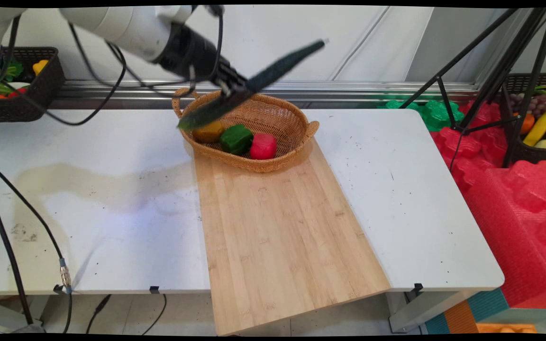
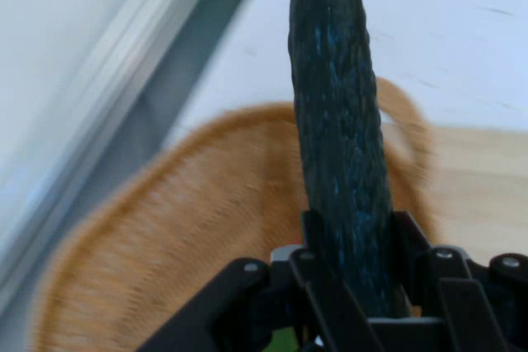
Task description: Place the picked object in the vegetable basket
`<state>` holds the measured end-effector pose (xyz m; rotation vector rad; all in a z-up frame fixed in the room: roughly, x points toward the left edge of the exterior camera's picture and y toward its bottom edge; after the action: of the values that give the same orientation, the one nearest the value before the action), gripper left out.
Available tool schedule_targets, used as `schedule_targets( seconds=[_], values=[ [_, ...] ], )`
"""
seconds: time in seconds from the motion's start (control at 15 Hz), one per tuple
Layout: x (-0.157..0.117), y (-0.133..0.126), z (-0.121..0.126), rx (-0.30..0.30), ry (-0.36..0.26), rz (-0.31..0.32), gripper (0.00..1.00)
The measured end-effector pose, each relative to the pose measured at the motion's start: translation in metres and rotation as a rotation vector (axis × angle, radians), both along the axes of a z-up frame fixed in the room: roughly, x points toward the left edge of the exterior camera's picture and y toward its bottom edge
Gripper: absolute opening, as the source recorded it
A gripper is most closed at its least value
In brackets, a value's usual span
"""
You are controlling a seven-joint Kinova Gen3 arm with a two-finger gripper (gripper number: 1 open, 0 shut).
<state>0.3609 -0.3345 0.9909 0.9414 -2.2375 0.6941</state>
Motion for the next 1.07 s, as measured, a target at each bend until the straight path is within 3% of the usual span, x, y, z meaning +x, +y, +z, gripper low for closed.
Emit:
schedule_targets(
  seconds=[0.27, 0.53, 0.73, 1.07],
  values=[
    [0.006, -0.033, 0.008, -0.058, -0.036, 0.102, 0.0],
    [0.009, -0.075, -0.001, -0.098, -0.108, 0.201, 0.0],
    [0.01, -0.101, -0.018, -0.095, -0.175, 0.238, 0.0],
    [0.009, -0.136, -0.052, -0.081, -0.258, 0.249, 0.0]
  ],
)
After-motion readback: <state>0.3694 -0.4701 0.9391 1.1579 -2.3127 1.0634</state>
